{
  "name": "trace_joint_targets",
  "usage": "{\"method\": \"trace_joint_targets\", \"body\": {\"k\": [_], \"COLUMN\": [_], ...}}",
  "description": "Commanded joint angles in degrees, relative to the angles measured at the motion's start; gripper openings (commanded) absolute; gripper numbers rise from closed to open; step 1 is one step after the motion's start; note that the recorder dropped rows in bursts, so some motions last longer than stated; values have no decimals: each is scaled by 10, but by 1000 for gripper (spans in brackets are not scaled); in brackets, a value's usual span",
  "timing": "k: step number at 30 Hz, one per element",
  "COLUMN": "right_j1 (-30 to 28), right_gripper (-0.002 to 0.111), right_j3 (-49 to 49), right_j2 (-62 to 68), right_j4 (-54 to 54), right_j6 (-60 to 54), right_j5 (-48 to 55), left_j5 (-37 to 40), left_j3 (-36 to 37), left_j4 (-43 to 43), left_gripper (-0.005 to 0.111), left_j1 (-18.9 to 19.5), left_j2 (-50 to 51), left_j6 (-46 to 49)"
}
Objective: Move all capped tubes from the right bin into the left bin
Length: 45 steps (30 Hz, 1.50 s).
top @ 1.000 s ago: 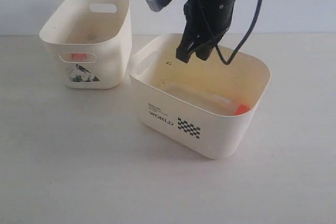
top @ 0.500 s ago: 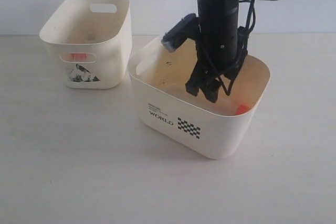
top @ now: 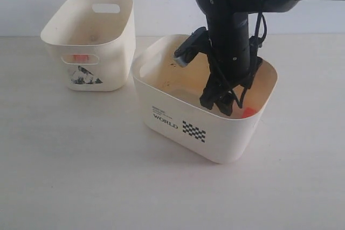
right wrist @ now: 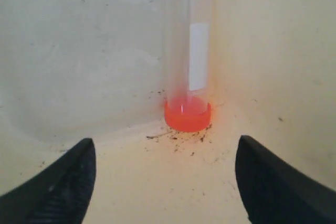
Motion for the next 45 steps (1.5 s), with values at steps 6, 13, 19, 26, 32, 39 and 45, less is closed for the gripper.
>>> {"method": "trace_joint_targets", "body": {"k": [6, 13, 19, 26, 32, 39, 45], "right_j1": [-2, -2, -2, -2, -1, 2, 16], "right_gripper": [70, 70, 70, 70, 70, 70, 70], "right_j3": [2, 0, 0, 0, 0, -1, -1], "right_j2": [47, 77, 86, 86, 79, 20, -17], "right_j4": [-31, -15, 60, 38, -28, -53, -52], "right_j6": [3, 4, -18, -10, 45, 50, 50], "right_j5": [-16, -66, -82, -52, -29, -5, -12], "left_j5": [-3, -3, -3, -3, -3, -3, -3], "left_j3": [-2, -2, -2, -2, -2, -2, -2], "left_j4": [1, 1, 1, 1, 1, 1, 1], "left_gripper": [4, 4, 4, 4, 4, 4, 4], "left_j1": [0, 0, 0, 0, 0, 0, 0], "left_j2": [0, 0, 0, 0, 0, 0, 0], "left_j6": [-5, -5, -5, -5, -5, -5, -5]}}
